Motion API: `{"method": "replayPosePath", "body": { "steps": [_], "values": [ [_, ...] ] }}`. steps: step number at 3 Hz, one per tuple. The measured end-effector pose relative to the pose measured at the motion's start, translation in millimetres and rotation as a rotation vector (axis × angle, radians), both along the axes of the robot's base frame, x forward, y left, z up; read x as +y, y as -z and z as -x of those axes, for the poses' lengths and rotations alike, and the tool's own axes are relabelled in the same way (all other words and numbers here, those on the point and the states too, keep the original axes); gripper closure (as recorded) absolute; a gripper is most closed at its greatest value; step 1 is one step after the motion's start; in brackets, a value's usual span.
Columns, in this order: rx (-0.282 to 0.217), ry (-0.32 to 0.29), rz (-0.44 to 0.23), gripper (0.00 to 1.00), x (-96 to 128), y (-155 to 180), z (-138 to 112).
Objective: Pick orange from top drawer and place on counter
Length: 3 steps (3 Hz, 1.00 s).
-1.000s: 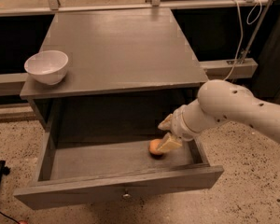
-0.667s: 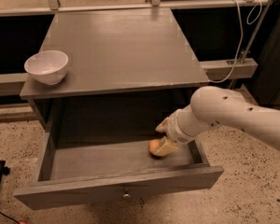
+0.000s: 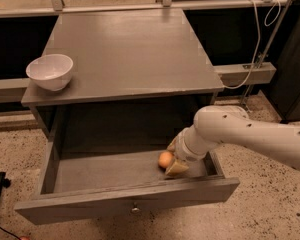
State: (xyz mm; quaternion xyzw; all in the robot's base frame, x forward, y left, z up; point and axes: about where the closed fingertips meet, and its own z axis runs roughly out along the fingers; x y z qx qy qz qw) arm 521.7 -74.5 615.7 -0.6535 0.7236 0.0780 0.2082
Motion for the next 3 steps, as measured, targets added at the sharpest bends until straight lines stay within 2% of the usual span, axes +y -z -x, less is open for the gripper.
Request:
{"method": "replayPosePath", "body": {
  "steps": [1,2,3],
  "values": [
    [0.006,-0.002,0.018,0.39,-1,11,-2],
    [0.008,0.004,-0.010,0.58,2,8,-7],
    [0.004,0.002,-0.088,0.81,8,-11,-10]
  ]
}}
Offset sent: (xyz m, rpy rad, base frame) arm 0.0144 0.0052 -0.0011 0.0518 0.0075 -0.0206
